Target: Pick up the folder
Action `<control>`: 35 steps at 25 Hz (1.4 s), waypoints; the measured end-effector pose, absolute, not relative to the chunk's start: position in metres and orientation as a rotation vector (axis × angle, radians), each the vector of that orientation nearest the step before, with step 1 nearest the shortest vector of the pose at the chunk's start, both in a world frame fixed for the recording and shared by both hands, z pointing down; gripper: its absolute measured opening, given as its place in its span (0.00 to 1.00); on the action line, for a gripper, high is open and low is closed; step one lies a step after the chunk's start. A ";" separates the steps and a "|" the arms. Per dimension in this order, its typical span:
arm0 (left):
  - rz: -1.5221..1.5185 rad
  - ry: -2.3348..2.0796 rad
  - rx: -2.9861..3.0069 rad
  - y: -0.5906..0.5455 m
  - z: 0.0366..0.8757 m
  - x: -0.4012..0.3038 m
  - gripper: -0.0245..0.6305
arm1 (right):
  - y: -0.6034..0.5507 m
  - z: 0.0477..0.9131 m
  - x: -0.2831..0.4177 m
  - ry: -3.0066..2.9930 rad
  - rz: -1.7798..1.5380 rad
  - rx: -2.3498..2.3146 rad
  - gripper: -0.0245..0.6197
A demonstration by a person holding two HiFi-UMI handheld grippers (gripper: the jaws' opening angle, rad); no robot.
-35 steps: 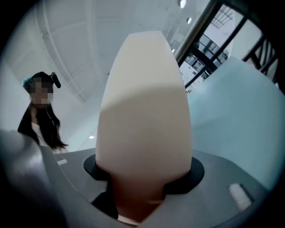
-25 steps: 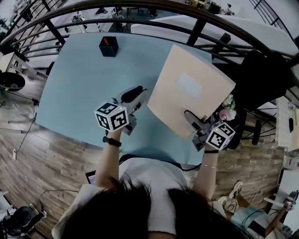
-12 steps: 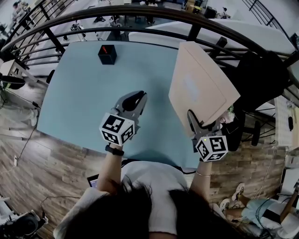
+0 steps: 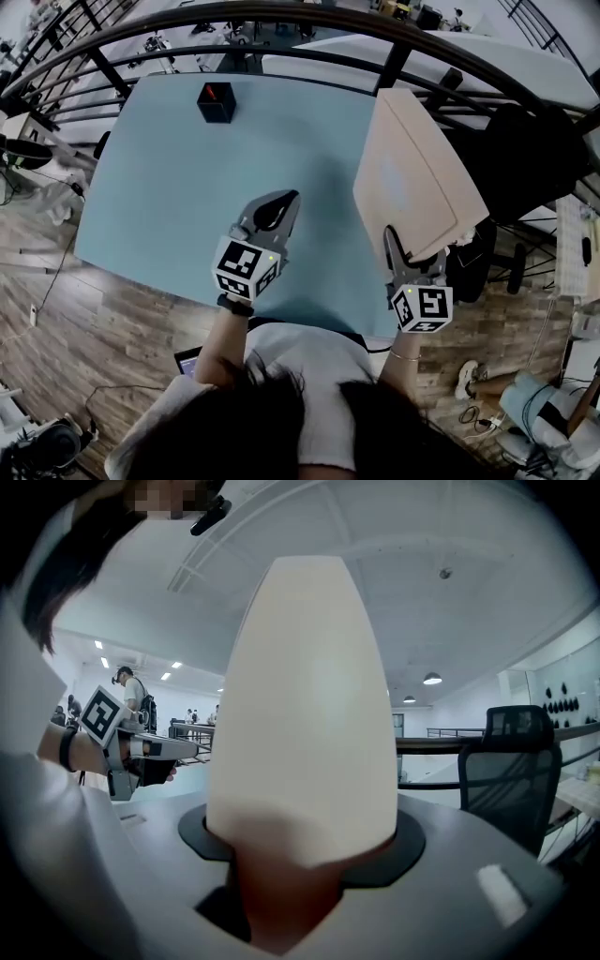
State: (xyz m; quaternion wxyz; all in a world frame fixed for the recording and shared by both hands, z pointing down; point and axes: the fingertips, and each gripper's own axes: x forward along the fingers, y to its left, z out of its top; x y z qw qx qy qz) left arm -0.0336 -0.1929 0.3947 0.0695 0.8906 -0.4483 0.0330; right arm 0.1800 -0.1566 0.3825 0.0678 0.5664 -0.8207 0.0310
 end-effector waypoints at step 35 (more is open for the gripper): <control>0.084 -1.404 2.628 -0.206 0.403 -0.048 0.13 | -0.160 0.411 0.181 -2.428 0.171 1.673 0.45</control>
